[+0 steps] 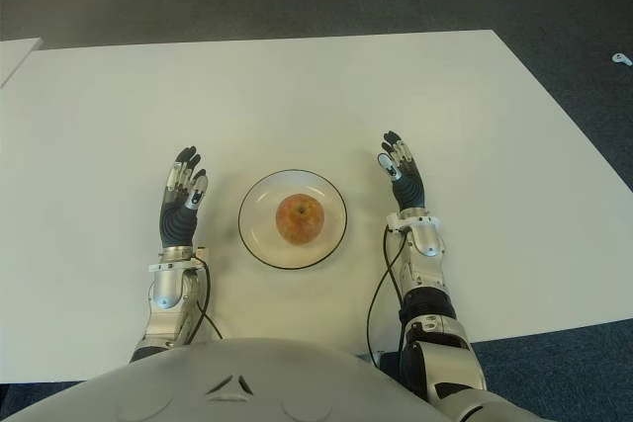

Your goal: Put the apples into the plate.

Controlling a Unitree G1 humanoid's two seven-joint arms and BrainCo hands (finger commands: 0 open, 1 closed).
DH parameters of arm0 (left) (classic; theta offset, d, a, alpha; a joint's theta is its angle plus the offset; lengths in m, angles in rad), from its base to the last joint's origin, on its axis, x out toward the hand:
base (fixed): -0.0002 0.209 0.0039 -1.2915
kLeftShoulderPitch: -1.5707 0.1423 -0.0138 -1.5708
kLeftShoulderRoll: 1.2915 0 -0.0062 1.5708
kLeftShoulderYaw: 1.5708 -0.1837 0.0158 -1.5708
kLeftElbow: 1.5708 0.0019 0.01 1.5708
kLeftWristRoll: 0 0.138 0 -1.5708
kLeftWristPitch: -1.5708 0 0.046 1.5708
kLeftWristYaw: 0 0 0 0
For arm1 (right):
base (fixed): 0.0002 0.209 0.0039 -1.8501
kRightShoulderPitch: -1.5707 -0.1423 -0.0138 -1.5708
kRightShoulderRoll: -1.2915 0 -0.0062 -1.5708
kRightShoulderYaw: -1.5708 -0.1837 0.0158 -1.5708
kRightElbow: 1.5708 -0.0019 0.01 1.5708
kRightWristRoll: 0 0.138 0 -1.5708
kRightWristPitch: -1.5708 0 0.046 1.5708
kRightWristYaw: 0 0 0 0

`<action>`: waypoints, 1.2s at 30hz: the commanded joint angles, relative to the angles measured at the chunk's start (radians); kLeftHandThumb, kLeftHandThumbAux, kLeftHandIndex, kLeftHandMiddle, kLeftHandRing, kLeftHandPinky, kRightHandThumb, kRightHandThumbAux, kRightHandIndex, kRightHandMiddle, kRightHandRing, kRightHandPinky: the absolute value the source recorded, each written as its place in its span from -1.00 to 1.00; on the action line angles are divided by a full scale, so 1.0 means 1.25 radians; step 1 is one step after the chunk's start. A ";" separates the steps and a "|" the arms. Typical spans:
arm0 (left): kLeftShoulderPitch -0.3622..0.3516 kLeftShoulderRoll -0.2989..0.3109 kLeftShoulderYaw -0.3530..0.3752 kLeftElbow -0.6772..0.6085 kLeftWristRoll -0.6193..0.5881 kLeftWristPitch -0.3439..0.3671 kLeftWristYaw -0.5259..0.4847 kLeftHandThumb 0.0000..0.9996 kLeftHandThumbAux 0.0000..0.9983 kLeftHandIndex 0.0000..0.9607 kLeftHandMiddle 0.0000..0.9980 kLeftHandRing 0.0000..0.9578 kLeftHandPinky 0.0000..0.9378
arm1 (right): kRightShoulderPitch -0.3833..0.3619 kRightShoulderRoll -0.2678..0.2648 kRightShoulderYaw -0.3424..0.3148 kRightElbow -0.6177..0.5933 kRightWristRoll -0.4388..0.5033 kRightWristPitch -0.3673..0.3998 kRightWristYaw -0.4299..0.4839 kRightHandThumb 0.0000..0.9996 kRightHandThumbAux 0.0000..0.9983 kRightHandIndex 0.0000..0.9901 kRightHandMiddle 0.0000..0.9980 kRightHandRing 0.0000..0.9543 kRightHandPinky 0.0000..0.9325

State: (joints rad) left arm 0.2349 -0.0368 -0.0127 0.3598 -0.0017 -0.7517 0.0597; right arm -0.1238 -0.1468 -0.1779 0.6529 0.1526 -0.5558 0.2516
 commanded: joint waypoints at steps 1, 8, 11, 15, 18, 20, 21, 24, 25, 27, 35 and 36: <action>0.053 0.008 0.020 0.057 -0.028 0.008 -0.023 -1.00 -0.08 -0.89 -0.94 -1.00 -1.00 | 0.067 0.031 0.005 -0.008 0.012 -0.005 0.007 -0.88 -0.10 -1.00 -0.96 -1.00 -0.98; 0.058 0.005 0.026 0.064 -0.037 -0.018 -0.043 -1.00 -0.08 -0.85 -0.92 -1.00 -1.00 | 0.146 0.077 0.023 -0.087 0.010 -0.024 0.001 -0.86 -0.03 -1.00 -0.95 -1.00 -1.00; 0.071 0.007 0.025 0.069 -0.020 -0.034 -0.041 -1.00 -0.08 -0.84 -0.92 -1.00 -1.00 | 0.162 0.093 0.028 -0.108 0.003 -0.028 -0.014 -0.83 -0.02 -1.00 -0.98 -1.00 -1.00; 0.081 0.008 0.023 0.068 -0.004 -0.023 -0.034 -1.00 -0.11 -0.85 -0.93 -1.00 -1.00 | 0.177 0.105 0.034 -0.133 -0.009 -0.024 -0.034 -0.80 -0.04 -1.00 -1.00 -1.00 -1.00; 0.088 0.005 0.021 0.058 -0.003 0.010 -0.033 -1.00 -0.11 -0.86 -0.93 -1.00 -1.00 | 0.187 0.102 0.041 -0.150 -0.027 -0.012 -0.050 -0.80 -0.05 -1.00 -1.00 -1.00 -1.00; 0.092 0.002 0.020 0.049 -0.005 0.029 -0.034 -1.00 -0.11 -0.88 -0.93 -1.00 -1.00 | 0.192 0.099 0.046 -0.160 -0.038 -0.003 -0.060 -0.80 -0.05 -1.00 -1.00 -1.00 -1.00; 0.093 0.000 0.019 0.047 -0.008 0.033 -0.035 -1.00 -0.10 -0.89 -0.94 -1.00 -1.00 | 0.194 0.097 0.049 -0.164 -0.044 0.001 -0.063 -0.80 -0.05 -1.00 -1.00 -1.00 -1.00; 0.094 -0.004 0.016 0.040 -0.012 0.046 -0.039 -1.00 -0.10 -0.91 -0.96 -1.00 -1.00 | 0.201 0.096 0.053 -0.181 -0.055 0.022 -0.076 -0.81 -0.05 -1.00 -1.00 -1.00 -1.00; 0.094 -0.005 0.016 0.038 -0.012 0.051 -0.039 -1.00 -0.09 -0.92 -0.97 -1.00 -1.00 | 0.204 0.097 0.054 -0.187 -0.056 0.030 -0.080 -0.81 -0.04 -1.00 -1.00 -1.00 -1.00; 0.101 -0.018 0.009 0.006 -0.002 0.086 -0.024 -1.00 -0.07 -0.93 -0.99 -1.00 -1.00 | 0.208 0.101 0.054 -0.200 -0.054 0.055 -0.090 -0.81 -0.04 -1.00 -1.00 -1.00 -1.00; 0.142 -0.057 -0.018 -0.102 0.015 0.184 0.008 -1.00 0.11 -0.95 -1.00 -1.00 -1.00 | 0.220 0.111 0.056 -0.231 -0.046 0.116 -0.114 -0.84 0.01 -1.00 -1.00 -1.00 -1.00; 0.148 -0.061 -0.020 -0.112 0.012 0.196 0.011 -1.00 0.13 -0.95 -1.00 -1.00 -1.00 | 0.221 0.113 0.057 -0.235 -0.045 0.124 -0.117 -0.84 0.01 -1.00 -1.00 -1.00 -1.00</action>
State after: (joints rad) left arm 0.3706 -0.0661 -0.0244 0.2265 0.0194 -0.5852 0.0517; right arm 0.1117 -0.0244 -0.1104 0.3401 0.0858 -0.4695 0.1185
